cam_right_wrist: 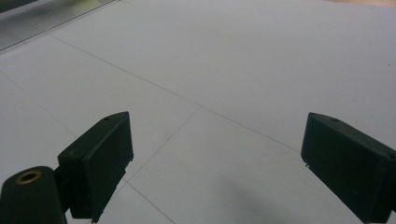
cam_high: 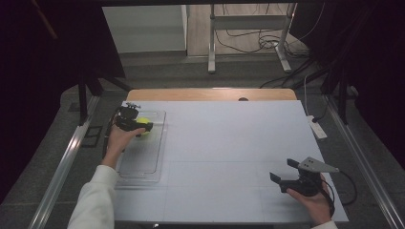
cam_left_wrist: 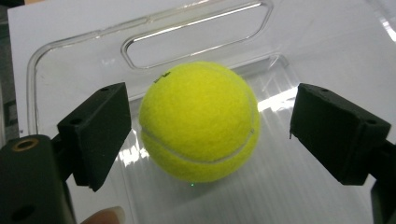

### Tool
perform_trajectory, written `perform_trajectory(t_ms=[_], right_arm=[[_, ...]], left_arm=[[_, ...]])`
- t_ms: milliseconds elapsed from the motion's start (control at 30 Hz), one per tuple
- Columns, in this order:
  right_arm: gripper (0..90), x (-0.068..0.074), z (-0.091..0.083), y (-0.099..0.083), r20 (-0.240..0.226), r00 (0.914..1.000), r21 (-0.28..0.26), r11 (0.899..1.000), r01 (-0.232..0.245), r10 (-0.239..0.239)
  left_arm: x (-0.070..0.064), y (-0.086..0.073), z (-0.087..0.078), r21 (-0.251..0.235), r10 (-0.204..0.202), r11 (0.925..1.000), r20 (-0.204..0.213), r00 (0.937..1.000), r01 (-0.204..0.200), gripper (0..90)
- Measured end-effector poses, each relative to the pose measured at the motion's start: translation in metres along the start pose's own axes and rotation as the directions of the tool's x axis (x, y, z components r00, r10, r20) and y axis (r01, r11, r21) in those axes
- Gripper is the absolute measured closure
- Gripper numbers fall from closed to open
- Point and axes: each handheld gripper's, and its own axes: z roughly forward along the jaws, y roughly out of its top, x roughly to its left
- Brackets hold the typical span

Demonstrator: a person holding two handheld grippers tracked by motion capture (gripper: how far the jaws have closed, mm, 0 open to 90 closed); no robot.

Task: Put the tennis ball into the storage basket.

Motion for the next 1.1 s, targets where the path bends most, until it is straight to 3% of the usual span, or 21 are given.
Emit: perform_trajectory(t_ms=[233,567,1100], right_arm=[[9.2,0.001,0.000,0.000,0.000,1.0000,-0.001,1.000,0.002,-0.002],[9.2,0.001,-0.001,0.000,0.002,1.0000,-0.002,1.000,0.000,0.000],[9.2,0.001,0.000,0.001,0.001,1.0000,-0.003,1.000,0.001,-0.001]], left_arm=[[-0.003,-0.002,-0.009,-0.061,0.020,0.9980,0.033,0.9992,-0.018,12.7],[-0.005,-0.011,-0.028,-0.146,0.033,0.9891,0.091,0.9953,-0.019,12.8],[-0.021,-0.022,-0.059,-0.250,0.080,0.9677,0.169,0.9824,-0.036,13.3]])
